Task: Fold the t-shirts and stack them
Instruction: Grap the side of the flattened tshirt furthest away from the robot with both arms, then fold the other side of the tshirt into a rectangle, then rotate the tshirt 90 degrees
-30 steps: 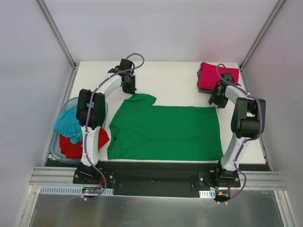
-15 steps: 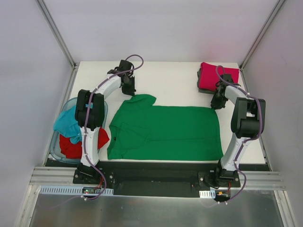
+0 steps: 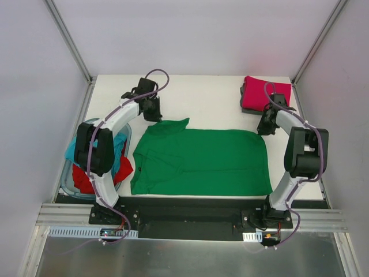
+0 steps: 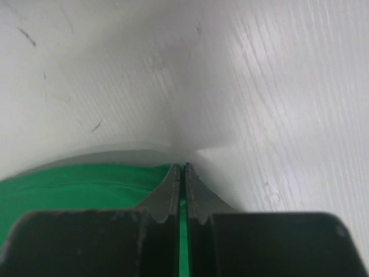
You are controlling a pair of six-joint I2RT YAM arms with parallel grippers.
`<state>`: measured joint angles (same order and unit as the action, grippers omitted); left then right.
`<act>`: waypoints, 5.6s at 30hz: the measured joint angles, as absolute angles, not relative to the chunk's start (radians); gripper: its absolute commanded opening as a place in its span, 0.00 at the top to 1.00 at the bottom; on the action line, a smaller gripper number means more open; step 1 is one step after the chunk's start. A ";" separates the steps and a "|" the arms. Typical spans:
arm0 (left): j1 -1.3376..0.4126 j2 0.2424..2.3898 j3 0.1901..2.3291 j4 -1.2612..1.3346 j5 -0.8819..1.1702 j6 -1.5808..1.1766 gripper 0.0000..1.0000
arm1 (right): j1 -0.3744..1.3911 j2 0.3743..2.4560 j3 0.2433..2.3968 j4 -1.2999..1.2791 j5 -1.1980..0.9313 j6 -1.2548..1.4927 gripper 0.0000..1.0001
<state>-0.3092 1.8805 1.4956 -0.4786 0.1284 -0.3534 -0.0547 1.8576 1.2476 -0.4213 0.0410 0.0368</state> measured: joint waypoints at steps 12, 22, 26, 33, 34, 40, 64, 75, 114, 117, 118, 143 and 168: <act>-0.374 1.483 1.097 -0.419 0.092 -0.462 1.00 | -0.055 1.577 1.068 -0.416 0.049 0.052 0.99; -0.381 1.095 0.806 -0.415 0.071 -0.574 1.00 | -0.055 1.514 1.020 -0.449 0.067 0.052 0.99; -0.381 0.994 0.760 -0.428 0.079 -0.606 1.00 | -0.055 1.480 1.016 -0.474 0.079 0.051 0.99; -0.381 0.861 0.711 -0.492 0.086 -0.649 1.00 | -0.055 1.442 1.016 -0.488 0.094 0.041 0.98; -0.381 0.845 0.707 -0.509 0.093 -0.654 1.00 | -0.055 1.442 1.015 -0.488 0.094 0.039 0.98; -0.393 0.751 0.677 -0.583 0.101 -0.676 1.00 | -0.055 1.442 1.003 -0.488 0.097 0.032 0.96; -0.463 0.670 0.622 -0.690 0.128 -0.710 0.01 | -0.056 1.254 0.896 -0.538 0.211 0.051 0.06; -0.564 0.981 0.701 -0.467 0.160 -0.713 0.01 | 0.031 1.234 0.763 -0.372 -0.269 0.032 0.04; -0.564 1.060 0.809 -0.473 0.134 -0.669 0.01 | -0.016 1.197 0.646 -0.324 -0.245 0.035 0.04; -0.563 1.200 0.808 -0.417 0.142 -0.685 0.01 | -0.016 1.197 0.634 -0.319 -0.279 0.039 0.04; -0.562 1.259 0.810 -0.391 0.147 -0.691 0.01 | -0.016 1.200 0.634 -0.318 -0.287 0.040 0.04; -0.371 2.474 2.108 -0.318 0.296 -0.838 0.01 | 0.174 1.222 0.566 -0.326 -0.314 0.206 0.04; -0.429 2.844 2.500 0.208 0.329 -1.071 0.01 | 0.888 1.216 0.611 -0.309 -0.188 0.420 0.04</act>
<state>-0.4286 2.8441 2.4996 0.2077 0.3294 -1.0710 0.8879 1.2160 0.6109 -0.3088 -0.1879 0.4198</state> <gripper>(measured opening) 0.990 0.960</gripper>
